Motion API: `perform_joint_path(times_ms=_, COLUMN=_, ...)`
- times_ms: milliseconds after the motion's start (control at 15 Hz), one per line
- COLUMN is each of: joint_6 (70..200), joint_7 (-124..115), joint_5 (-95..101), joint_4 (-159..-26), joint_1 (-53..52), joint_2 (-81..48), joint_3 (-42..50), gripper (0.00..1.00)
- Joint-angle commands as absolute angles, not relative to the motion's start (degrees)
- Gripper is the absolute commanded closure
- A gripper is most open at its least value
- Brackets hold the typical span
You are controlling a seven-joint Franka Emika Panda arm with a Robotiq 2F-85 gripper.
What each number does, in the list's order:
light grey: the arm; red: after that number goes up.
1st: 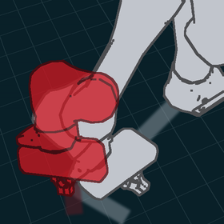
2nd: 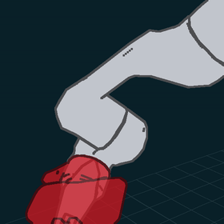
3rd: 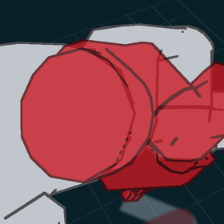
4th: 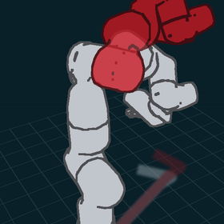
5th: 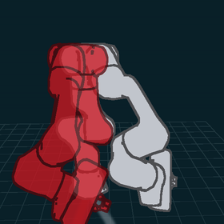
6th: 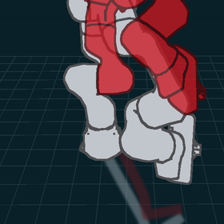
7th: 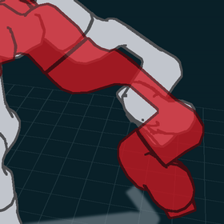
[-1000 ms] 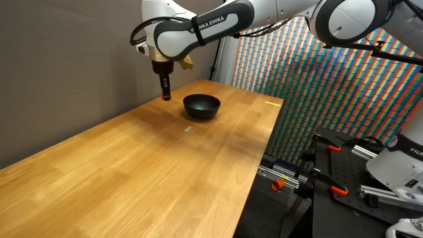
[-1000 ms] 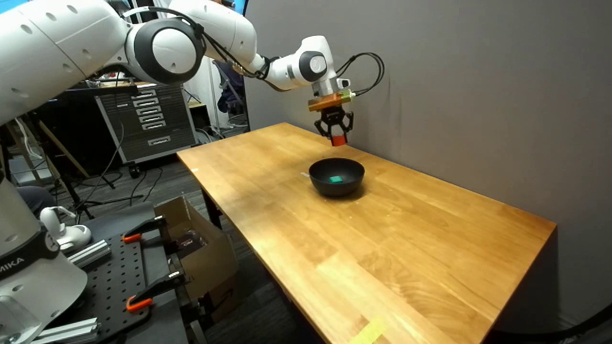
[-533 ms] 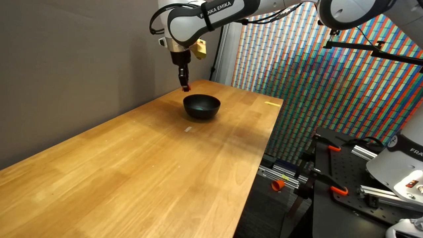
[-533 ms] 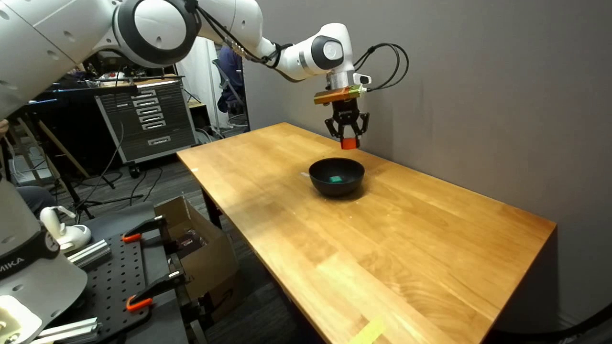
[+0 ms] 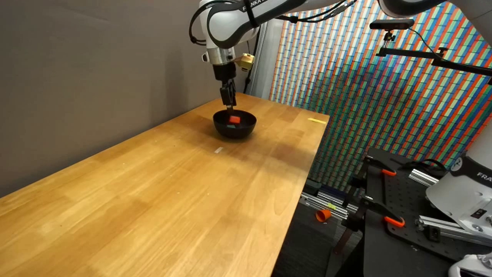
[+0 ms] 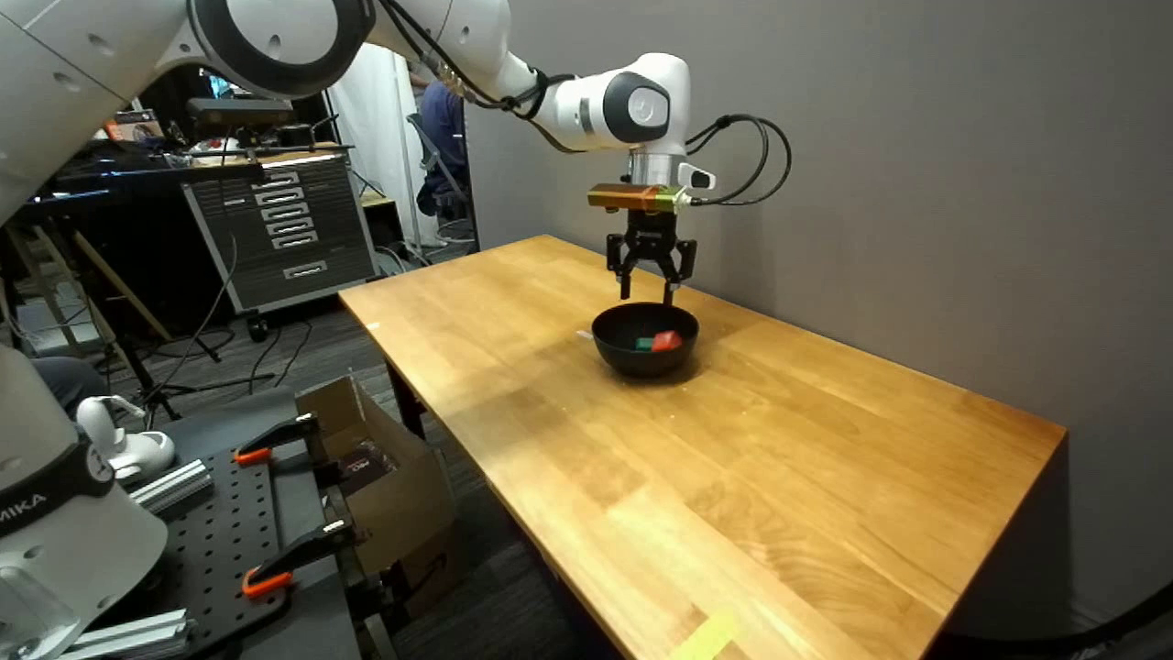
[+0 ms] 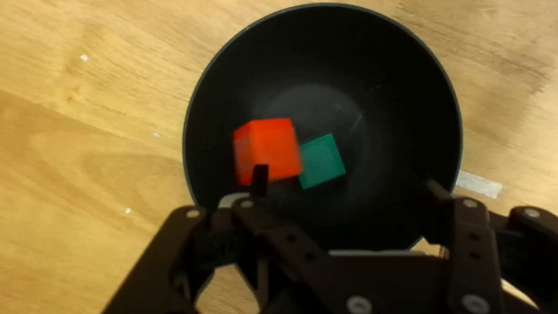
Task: Put the green and orange blocks in the bowl one after the other
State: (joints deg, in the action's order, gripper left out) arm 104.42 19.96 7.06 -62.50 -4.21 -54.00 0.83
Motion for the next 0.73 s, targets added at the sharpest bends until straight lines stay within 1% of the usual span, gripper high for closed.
perform_joint_path(times_ms=0, joint_6=102.88, joint_7=20.51, joint_5=2.96, joint_4=-71.96, joint_1=-0.12, joint_2=-46.05, joint_3=-3.11, gripper=0.0)
perform_joint_path(times_ms=200, joint_6=101.17, joint_7=21.01, joint_5=-2.77, joint_4=-80.18, joint_1=4.08, joint_2=-39.48, joint_3=-5.21, gripper=0.0)
perform_joint_path(times_ms=267, joint_6=101.57, joint_7=19.97, joint_5=0.82, joint_4=-71.21, joint_1=1.15, joint_2=-46.84, joint_3=-3.66, gripper=0.0)
perform_joint_path(times_ms=467, joint_6=101.15, joint_7=20.27, joint_5=-1.5, joint_4=-76.56, joint_1=3.37, joint_2=-42.24, joint_3=-4.25, gripper=0.0)
perform_joint_path(times_ms=667, joint_6=101.16, joint_7=20.31, joint_5=-1.61, joint_4=-78.1, joint_1=3.43, joint_2=-41.39, joint_3=-4.51, gripper=0.0)
